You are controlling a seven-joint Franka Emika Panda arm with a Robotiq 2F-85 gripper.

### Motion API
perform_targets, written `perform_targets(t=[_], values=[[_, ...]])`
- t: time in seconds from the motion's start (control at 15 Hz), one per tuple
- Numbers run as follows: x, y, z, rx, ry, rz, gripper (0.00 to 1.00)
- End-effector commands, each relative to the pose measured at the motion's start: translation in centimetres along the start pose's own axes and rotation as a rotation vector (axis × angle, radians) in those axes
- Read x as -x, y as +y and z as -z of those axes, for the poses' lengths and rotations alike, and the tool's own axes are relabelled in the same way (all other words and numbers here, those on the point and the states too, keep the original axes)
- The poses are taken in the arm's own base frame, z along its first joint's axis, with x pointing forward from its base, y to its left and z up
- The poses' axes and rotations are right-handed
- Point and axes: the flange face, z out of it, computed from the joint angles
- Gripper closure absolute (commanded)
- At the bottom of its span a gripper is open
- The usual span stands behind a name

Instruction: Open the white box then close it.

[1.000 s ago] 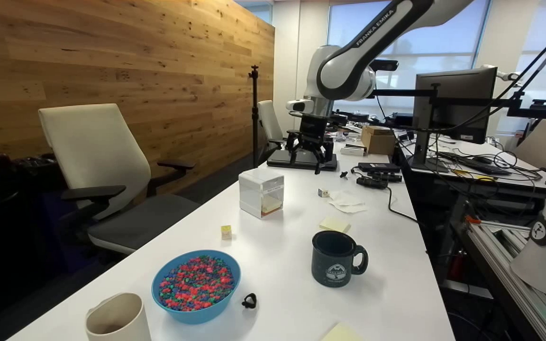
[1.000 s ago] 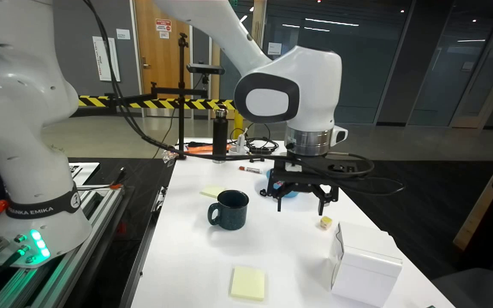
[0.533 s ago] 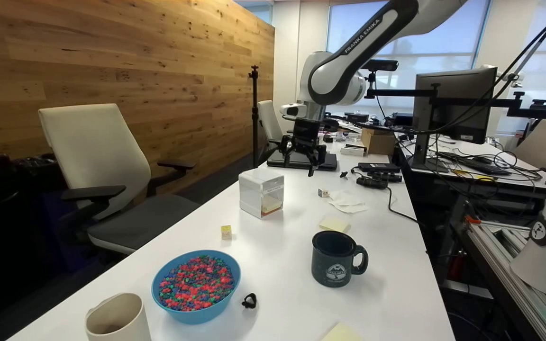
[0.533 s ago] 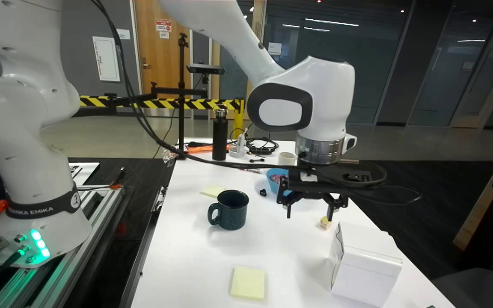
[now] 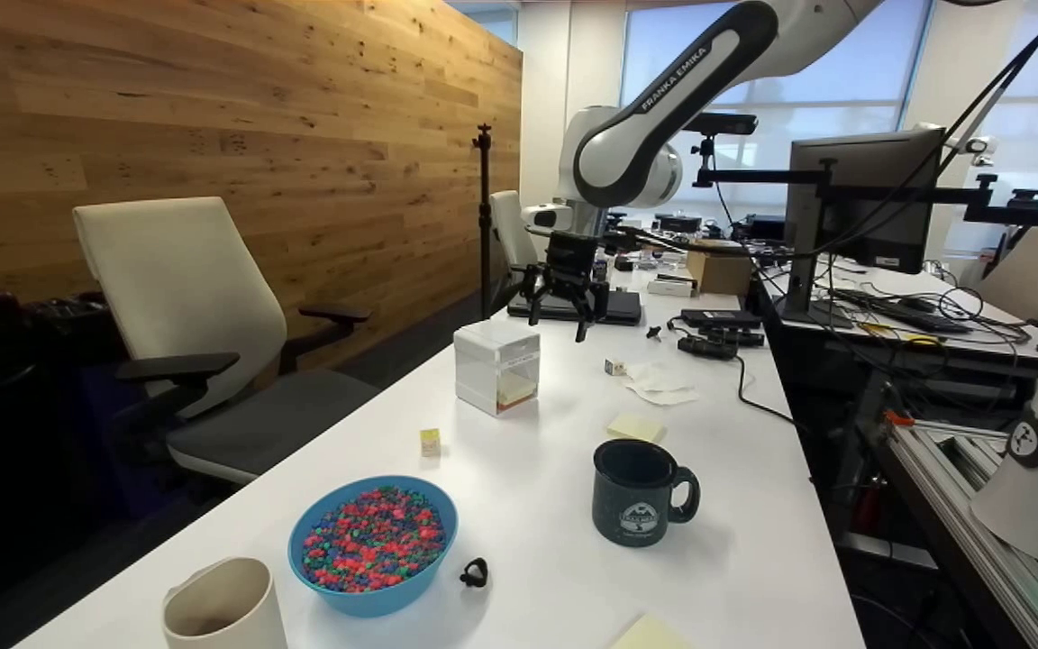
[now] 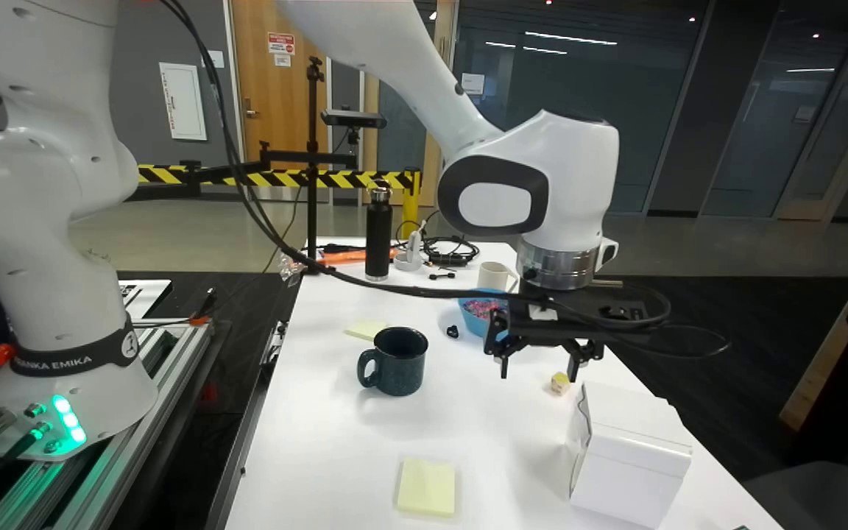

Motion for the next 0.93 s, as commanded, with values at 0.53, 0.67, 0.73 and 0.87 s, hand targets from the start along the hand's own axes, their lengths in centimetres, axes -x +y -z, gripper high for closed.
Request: perform_targets(t=[0.53,0.67,0.73,0.87], values=[[1.1,2.5,-1.0,0.005,0.022,-0.010,0.00],[1.2,2.7,-1.2,0.004,0.022,-0.012,0.00],[1.2,2.7,-1.4,0.002,0.023,-0.012,0.00],[1.1,2.8,-1.6,-0.001,0.024,-0.012,0.00]])
